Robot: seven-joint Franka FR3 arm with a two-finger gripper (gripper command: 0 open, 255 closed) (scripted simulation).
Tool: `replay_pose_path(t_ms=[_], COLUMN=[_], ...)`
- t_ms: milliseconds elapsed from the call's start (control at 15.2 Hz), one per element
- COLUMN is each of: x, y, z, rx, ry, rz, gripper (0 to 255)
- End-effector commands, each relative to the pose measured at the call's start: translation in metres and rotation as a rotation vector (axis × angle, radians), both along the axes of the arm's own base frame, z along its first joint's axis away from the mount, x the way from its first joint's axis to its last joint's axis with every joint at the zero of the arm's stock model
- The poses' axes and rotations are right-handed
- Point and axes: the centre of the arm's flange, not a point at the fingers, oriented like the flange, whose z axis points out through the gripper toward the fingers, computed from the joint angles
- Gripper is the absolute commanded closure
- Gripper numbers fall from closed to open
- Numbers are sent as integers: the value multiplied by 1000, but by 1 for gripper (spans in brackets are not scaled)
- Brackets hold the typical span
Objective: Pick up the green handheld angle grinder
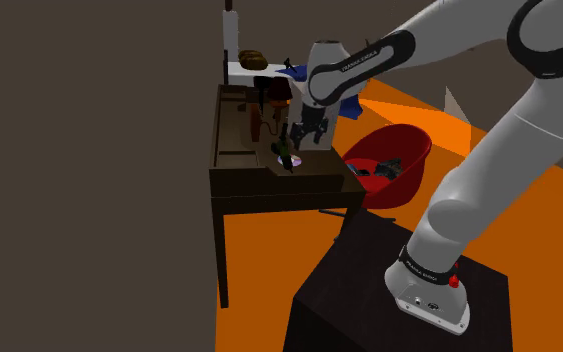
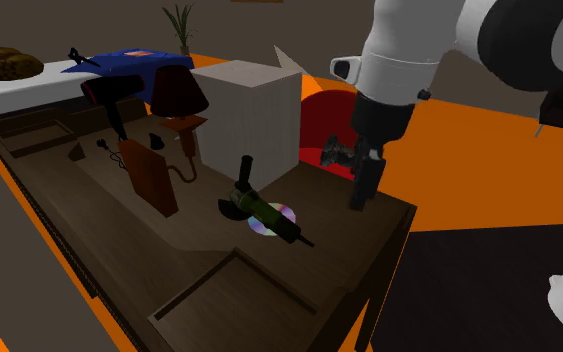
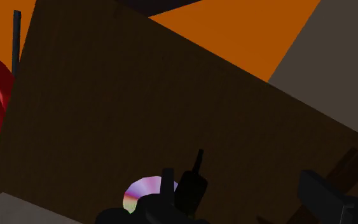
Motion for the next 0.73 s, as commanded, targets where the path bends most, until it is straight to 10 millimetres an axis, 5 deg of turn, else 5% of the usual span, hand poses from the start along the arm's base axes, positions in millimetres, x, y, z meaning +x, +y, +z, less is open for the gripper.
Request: replay_pose_path(t_ms=[0,660], x=[19,102], y=[-10,-64], z=[-14,-79], rx=[-7,-35], ry=[-26,-142], rz=[-24,-137], gripper=[0,0])
